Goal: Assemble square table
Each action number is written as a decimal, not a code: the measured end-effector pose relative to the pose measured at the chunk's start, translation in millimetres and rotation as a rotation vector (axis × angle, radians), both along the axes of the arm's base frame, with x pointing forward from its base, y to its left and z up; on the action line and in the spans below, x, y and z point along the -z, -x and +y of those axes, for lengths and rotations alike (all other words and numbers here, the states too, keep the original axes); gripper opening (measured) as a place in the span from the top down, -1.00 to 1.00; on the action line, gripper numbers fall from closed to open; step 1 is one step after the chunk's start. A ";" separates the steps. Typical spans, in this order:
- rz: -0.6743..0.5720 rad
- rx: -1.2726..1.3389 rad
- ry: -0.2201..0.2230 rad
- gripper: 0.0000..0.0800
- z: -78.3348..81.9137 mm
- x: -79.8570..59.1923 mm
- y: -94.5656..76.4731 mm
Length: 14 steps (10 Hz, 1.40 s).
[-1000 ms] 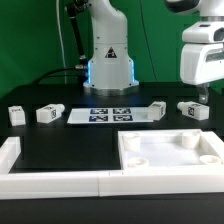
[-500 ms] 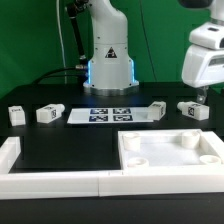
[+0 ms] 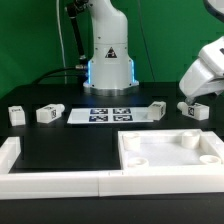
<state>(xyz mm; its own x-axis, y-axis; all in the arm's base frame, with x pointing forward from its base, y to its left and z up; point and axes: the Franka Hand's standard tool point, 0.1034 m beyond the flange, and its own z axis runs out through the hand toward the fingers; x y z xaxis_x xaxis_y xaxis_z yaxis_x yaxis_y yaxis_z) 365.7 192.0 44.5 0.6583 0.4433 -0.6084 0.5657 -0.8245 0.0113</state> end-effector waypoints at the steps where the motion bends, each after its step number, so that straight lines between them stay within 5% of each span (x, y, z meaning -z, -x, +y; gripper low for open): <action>1: 0.094 0.024 0.084 -0.62 4.9 2.4 7.7; 2: 0.160 0.028 0.125 -0.62 12.7 8.0 4.6; 6: 0.159 0.036 0.124 -0.62 13.2 11.1 0.0; 12: 0.231 0.106 0.157 -0.62 11.5 34.4 29.3; 13: 0.232 0.106 0.157 -0.29 11.2 34.6 29.4; 14: 0.232 0.106 0.157 -0.29 11.1 34.6 29.4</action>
Offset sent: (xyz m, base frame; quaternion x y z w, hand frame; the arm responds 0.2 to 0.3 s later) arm 0.0000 0.0000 0.0000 0.0000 0.0000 0.0000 1.0000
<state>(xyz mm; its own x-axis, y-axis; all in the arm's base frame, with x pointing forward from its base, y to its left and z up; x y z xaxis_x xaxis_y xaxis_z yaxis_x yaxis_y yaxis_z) 336.2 203.2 9.9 0.5313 0.2680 -0.8037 0.4791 -0.8774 0.0241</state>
